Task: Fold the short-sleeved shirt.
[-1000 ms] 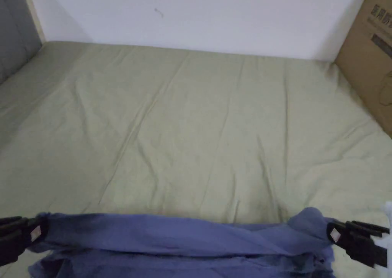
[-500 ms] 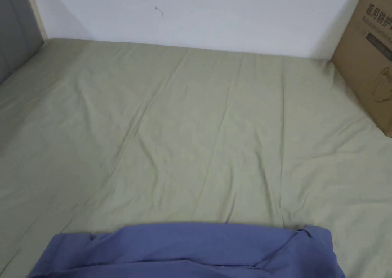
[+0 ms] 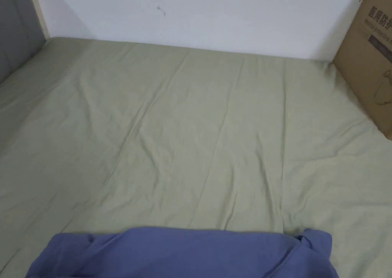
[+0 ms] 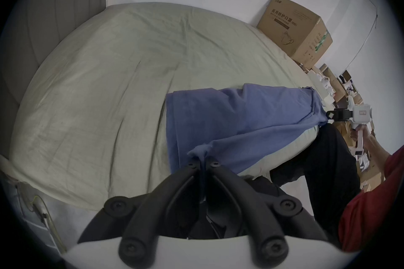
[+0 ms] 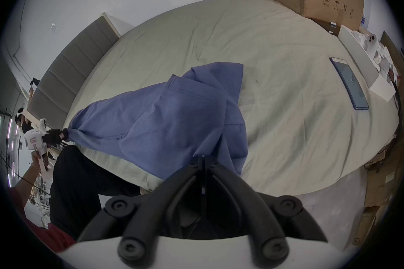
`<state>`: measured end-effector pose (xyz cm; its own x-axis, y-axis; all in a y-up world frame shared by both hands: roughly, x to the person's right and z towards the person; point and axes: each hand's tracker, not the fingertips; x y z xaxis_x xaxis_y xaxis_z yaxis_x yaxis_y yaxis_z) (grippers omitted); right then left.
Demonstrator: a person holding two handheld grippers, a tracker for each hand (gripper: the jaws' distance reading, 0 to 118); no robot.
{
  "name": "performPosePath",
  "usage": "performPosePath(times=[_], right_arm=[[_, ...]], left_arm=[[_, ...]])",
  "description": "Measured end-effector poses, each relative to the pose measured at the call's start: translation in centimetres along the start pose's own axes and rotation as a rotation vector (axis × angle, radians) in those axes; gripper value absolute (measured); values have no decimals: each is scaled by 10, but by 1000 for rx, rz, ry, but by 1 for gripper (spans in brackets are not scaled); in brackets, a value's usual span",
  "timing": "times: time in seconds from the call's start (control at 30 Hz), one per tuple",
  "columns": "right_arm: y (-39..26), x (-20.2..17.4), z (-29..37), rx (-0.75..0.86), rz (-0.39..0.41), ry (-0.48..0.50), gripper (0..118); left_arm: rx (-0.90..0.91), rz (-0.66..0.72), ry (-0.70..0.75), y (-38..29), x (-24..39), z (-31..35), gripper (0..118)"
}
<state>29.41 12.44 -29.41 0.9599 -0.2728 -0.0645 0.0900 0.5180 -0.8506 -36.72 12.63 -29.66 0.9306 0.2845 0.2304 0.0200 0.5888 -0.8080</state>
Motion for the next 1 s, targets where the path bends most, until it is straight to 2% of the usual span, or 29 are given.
performPosePath(times=[0.1, 0.13, 0.17, 0.2, 0.23, 0.27, 0.3, 0.33, 0.37, 0.43, 0.47, 0.5, 0.57, 0.63, 0.67, 0.7, 0.73, 0.77, 0.8, 0.83, 0.87, 0.9, 0.97, 1.0], right_arm=[[3, -2, 0, -10, -1, -3, 2], [3, -4, 3, -11, 17, -20, 8], [5, -6, 7, -11, 32, -33, 26], [8, -10, 12, -6, 42, -43, 76], [12, -14, 19, 15, 56, -87, 109], [16, -21, 31, 89, 89, -118, 118], [28, -28, 41, 169, 136, -147, 118], [42, -45, 60, 245, 161, -237, 118], [51, -61, 74, 324, 188, -280, 118], [69, -97, 111, 575, 220, -225, 118], [67, -140, 132, 705, 210, -226, 118], [69, -161, 148, 814, 200, -203, 118], [76, -195, 172, 953, 211, -162, 118], [70, -205, 172, 997, 226, -205, 118], [73, -213, 174, 974, 251, -195, 118], [75, -220, 176, 950, 265, -190, 118], [71, -220, 174, 941, 261, -191, 116], [69, -222, 174, 922, 253, -158, 108], [67, -225, 175, 893, 239, -99, 67], [63, -229, 177, 896, 228, -93, 12], [55, -219, 170, 924, 216, -149, 0], [53, -217, 167, 930, 191, -195, 0], [49, -213, 178, 890, 190, -83, 0], [46, -201, 169, 914, 184, -128, 0]], left_arm=[[23, 58, 43, -1, -6, 3, 40], [44, 85, 67, -1, -9, 7, 69], [61, 113, 76, 2, -11, 14, 91], [92, 124, 85, 5, -10, 23, 103], [139, 109, 105, 11, -6, 35, 102], [182, 80, 133, 19, 1, 47, 102], [234, 45, 158, 28, 11, 59, 102], [310, -5, 180, 39, 26, 75, 102], [379, -38, 183, 49, 41, 88, 102], [527, -126, 185, 71, 80, 117, 102], [621, -159, 194, 77, 100, 130, 102], [691, -181, 183, 81, 116, 140, 103], [768, -251, 137, 90, 145, 156, 103], [836, -286, 157, 92, 171, 162, 103], [861, -317, 169, 90, 177, 162, 101], [861, -345, 170, 90, 185, 161, 96], [848, -347, 159, 90, 190, 159, 82], [849, -346, 150, 89, 194, 158, 56], [860, -338, 136, 84, 188, 152, 5], [859, -318, 126, 84, 189, 150, 0], [869, -298, 121, 80, 189, 148, 0], [854, -296, 97, 79, 188, 147, 0], [850, -271, 93, 79, 189, 147, 0], [865, -267, 111, 76, 187, 148, 0]])
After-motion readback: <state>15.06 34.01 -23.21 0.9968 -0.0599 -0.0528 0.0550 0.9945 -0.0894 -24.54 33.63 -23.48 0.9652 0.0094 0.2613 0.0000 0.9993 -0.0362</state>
